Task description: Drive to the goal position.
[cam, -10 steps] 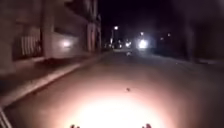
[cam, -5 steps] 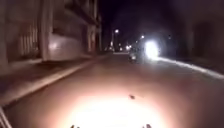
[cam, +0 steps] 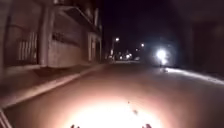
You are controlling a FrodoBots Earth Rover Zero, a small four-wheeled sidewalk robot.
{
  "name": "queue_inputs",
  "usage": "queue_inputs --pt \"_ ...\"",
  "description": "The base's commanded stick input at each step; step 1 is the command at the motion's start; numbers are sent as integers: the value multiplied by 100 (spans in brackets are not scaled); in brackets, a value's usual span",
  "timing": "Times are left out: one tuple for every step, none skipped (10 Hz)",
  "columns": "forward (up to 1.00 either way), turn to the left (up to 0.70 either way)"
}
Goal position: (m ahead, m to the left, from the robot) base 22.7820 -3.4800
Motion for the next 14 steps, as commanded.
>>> queue_inputs --pt "50 0" --pt "50 0" --pt "50 0" --pt "50 0" --pt "50 0" --pt "50 0" --pt "50 -39" --pt "50 -50" --pt "50 -50" --pt "50 -50" --pt "50 -49" --pt "50 -47" --pt "50 -44" --pt "50 -23"
